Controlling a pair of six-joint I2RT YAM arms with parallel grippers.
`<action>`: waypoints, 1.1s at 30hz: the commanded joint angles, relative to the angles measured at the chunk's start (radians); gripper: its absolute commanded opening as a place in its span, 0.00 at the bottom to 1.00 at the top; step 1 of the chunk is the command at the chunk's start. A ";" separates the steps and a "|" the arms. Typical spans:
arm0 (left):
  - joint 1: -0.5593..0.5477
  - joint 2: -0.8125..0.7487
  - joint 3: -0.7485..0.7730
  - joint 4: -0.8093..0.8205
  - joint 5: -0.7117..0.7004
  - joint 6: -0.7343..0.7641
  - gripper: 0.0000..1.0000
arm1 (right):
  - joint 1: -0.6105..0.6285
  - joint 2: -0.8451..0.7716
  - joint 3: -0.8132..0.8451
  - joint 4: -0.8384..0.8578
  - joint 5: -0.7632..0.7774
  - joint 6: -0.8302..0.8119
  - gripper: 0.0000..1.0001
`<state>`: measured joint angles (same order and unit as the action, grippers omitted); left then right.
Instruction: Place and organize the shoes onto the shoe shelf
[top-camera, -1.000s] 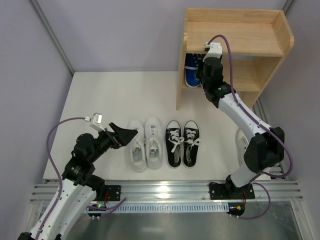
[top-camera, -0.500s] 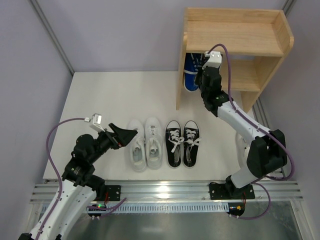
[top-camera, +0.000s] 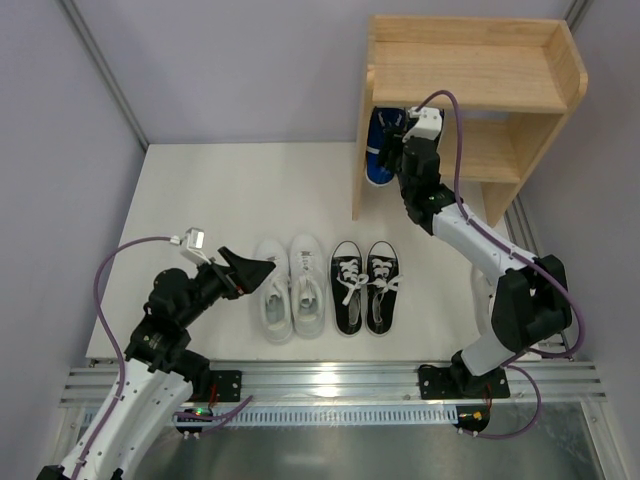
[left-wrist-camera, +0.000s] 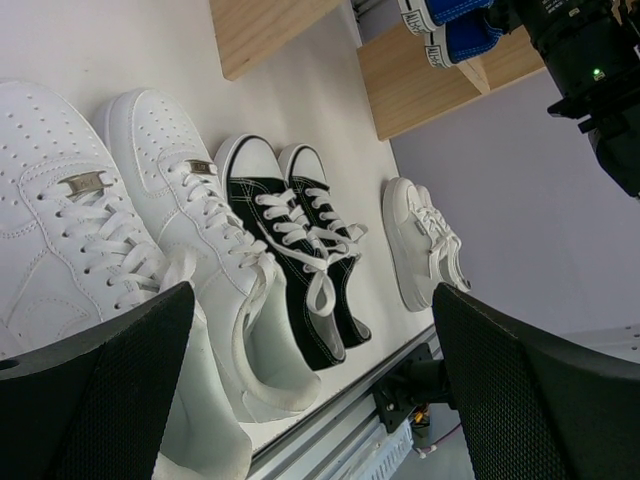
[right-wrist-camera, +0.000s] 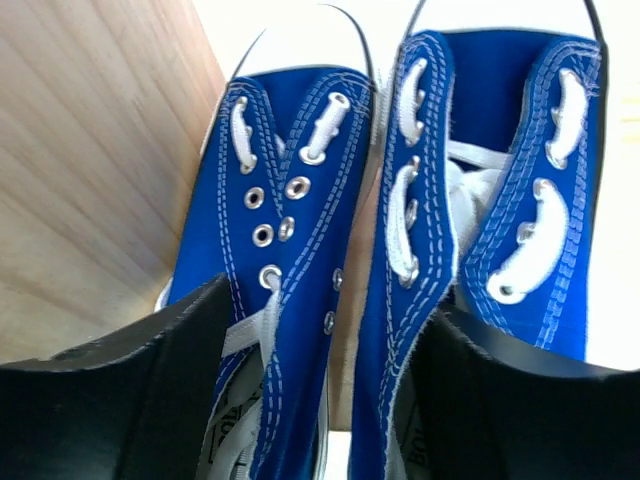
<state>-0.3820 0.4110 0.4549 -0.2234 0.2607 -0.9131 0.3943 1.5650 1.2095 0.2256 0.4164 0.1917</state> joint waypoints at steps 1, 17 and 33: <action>0.002 0.000 -0.002 0.012 -0.003 -0.001 0.99 | 0.002 0.009 -0.004 -0.131 -0.005 0.009 0.73; 0.002 0.069 -0.010 0.073 0.005 -0.003 1.00 | 0.002 -0.178 -0.064 -0.008 -0.011 -0.031 0.84; 0.002 0.071 0.001 0.055 -0.005 0.006 1.00 | -0.084 -0.103 -0.011 0.067 -0.330 0.215 0.88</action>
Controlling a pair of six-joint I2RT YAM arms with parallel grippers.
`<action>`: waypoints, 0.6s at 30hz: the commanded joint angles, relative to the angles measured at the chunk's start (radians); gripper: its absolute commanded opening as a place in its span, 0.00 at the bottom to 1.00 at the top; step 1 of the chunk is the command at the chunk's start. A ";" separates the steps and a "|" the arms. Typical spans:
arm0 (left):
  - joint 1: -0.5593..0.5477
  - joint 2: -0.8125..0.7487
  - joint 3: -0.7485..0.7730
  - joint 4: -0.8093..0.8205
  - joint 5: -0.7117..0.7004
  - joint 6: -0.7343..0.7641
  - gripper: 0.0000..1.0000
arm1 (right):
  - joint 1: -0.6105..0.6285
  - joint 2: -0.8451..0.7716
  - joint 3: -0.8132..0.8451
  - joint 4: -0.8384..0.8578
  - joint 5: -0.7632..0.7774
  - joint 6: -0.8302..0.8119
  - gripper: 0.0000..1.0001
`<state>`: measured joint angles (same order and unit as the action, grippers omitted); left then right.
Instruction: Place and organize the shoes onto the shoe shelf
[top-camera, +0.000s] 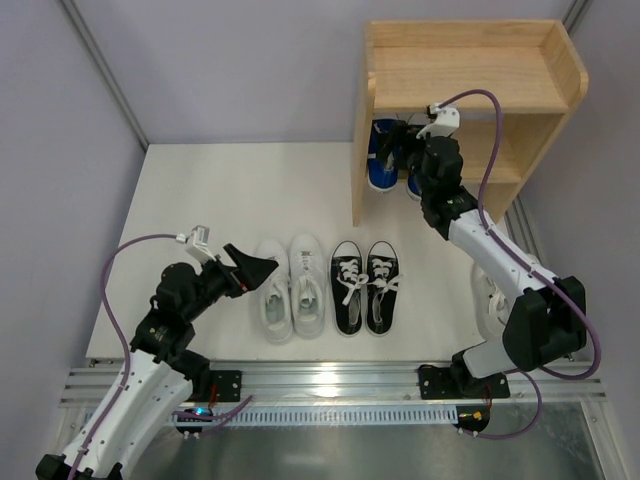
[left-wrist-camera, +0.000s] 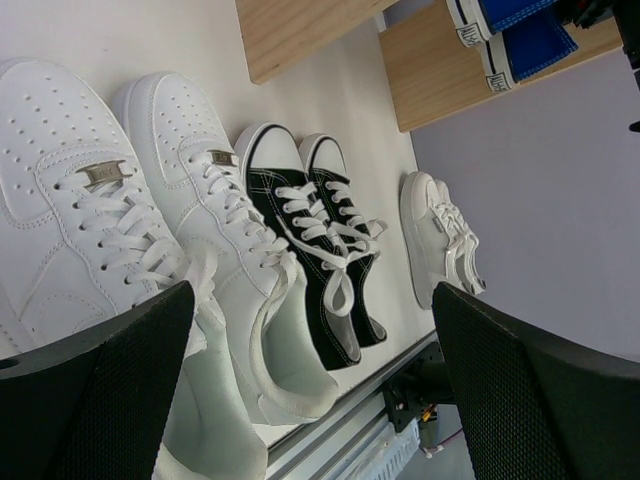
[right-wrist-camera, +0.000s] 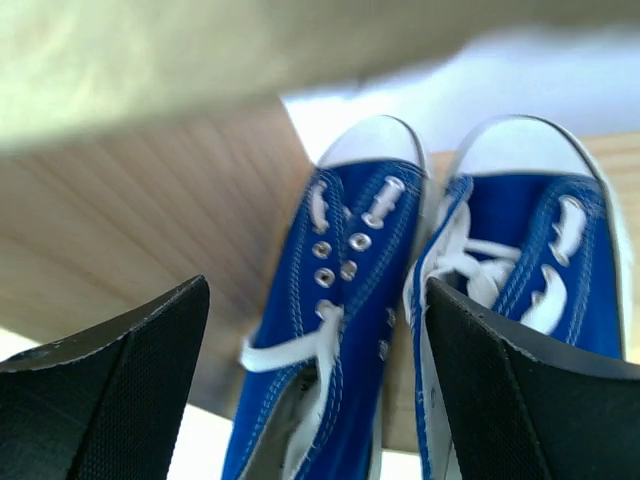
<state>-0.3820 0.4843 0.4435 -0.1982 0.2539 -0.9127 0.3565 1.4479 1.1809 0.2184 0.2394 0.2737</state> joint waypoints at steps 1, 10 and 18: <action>0.000 -0.004 0.011 0.031 0.002 0.006 1.00 | -0.079 0.017 0.008 0.100 -0.181 0.159 0.88; 0.002 0.003 0.012 0.039 0.002 0.005 1.00 | -0.174 0.020 -0.018 0.142 -0.345 0.318 0.88; 0.000 0.004 0.017 0.037 0.007 0.003 1.00 | -0.205 -0.089 -0.112 0.180 -0.400 0.328 0.88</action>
<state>-0.3820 0.4908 0.4435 -0.1982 0.2535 -0.9127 0.1780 1.4078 1.1152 0.4042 -0.1291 0.5373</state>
